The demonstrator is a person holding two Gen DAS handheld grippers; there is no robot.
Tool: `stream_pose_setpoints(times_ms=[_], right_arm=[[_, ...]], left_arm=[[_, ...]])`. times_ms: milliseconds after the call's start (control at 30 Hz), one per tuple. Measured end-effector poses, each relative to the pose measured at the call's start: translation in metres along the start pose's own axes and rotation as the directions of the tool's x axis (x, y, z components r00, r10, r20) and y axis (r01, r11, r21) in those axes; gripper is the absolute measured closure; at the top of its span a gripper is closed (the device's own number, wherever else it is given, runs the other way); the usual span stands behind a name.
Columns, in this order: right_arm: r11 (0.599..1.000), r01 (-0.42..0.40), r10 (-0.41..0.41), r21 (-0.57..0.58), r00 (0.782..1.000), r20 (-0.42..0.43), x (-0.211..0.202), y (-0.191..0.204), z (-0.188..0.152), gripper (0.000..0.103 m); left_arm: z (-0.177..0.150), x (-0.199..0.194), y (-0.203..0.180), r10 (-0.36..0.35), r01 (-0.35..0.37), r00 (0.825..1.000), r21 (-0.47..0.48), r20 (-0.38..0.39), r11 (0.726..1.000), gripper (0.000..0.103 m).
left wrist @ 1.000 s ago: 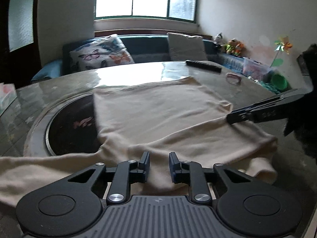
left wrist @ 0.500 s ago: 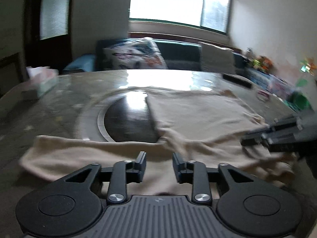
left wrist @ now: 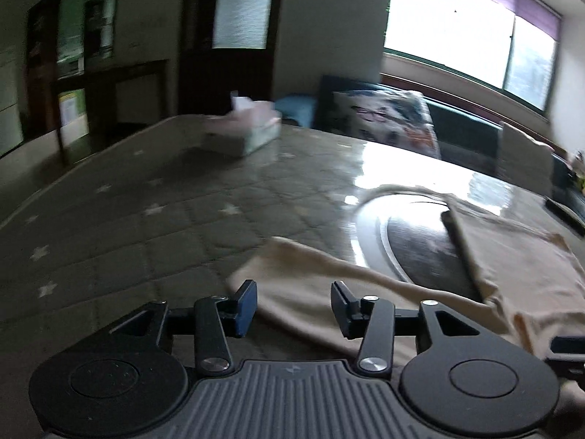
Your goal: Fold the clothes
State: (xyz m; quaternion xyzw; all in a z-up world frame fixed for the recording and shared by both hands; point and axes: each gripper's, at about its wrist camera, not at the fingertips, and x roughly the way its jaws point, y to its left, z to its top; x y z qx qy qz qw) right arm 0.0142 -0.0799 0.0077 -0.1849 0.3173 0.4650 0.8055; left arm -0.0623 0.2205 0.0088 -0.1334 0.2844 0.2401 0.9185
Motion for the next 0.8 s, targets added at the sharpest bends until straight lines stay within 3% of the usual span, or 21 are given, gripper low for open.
stream_pose_setpoints(times_ms=[100, 400, 567, 733, 800], right_arm=[[1.0, -0.005, 0.005, 0.015, 1.0, -0.004, 0.002, -0.002, 0.0, 0.075], [0.999, 0.02, -0.021, 0.043, 0.999, 0.03, -0.015, -0.013, 0.001, 0.073], [0.997, 0.039, -0.042, 0.062, 0.998, 0.049, -0.028, -0.02, 0.0, 0.073], [0.995, 0.056, -0.061, 0.085, 0.997, 0.056, -0.038, -0.027, -0.005, 0.073], [0.993, 0.066, -0.072, 0.098, 0.996, 0.06, -0.042, -0.03, -0.008, 0.073]], left_arm=[[-0.001, 0.0, 0.01, 0.035, -0.035, 0.999, -0.035, -0.001, 0.999, 0.049], [-0.002, 0.013, 0.018, 0.055, -0.058, 0.998, -0.071, -0.033, 0.996, 0.051], [-0.003, 0.016, 0.022, 0.061, -0.064, 0.998, -0.088, -0.033, 0.994, 0.06], [-0.001, 0.018, 0.025, 0.07, -0.072, 0.997, -0.088, -0.026, 0.994, 0.09], [0.0, 0.016, 0.025, 0.062, -0.063, 0.998, -0.09, -0.017, 0.994, 0.096]])
